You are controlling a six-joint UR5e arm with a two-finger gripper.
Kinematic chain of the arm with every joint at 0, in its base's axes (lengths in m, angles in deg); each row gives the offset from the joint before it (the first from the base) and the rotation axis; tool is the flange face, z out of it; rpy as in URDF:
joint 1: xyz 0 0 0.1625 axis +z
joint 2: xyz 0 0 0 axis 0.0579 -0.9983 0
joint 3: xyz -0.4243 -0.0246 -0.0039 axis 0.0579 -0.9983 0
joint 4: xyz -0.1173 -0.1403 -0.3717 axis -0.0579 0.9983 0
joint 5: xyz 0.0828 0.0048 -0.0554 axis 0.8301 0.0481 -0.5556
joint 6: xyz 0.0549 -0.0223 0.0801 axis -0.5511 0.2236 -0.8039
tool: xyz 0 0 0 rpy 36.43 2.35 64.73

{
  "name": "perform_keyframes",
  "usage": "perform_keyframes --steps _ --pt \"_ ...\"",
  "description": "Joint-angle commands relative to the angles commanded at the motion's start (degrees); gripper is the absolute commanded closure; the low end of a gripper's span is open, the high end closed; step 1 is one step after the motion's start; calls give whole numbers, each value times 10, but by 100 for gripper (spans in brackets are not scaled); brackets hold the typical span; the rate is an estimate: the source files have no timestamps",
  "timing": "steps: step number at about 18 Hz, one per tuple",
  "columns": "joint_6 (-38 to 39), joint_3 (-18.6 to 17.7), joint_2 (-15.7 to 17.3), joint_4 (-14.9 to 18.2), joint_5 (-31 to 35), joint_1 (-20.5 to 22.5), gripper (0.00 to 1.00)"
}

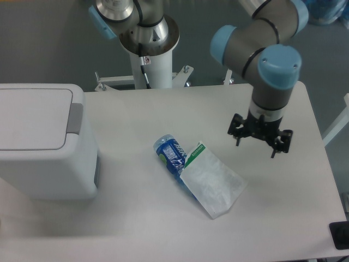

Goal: Open the trash can
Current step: 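Move the gripper over the table toward the blue bottle, then swing the open gripper over to the trash bin lid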

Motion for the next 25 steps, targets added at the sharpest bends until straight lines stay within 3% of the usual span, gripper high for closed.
perform_keyframes --steps 6,8,10,16,20,25 --pt "31 -6 13 -4 -7 -39 0" --pt "61 -10 20 -4 -46 -48 0" --pt "91 -11 47 -3 -58 -52 0" --pt "172 -11 64 3 -162 -80 0" --pt "248 -11 69 37 -199 -89 0" --pt "341 -11 115 52 -237 -130 0"
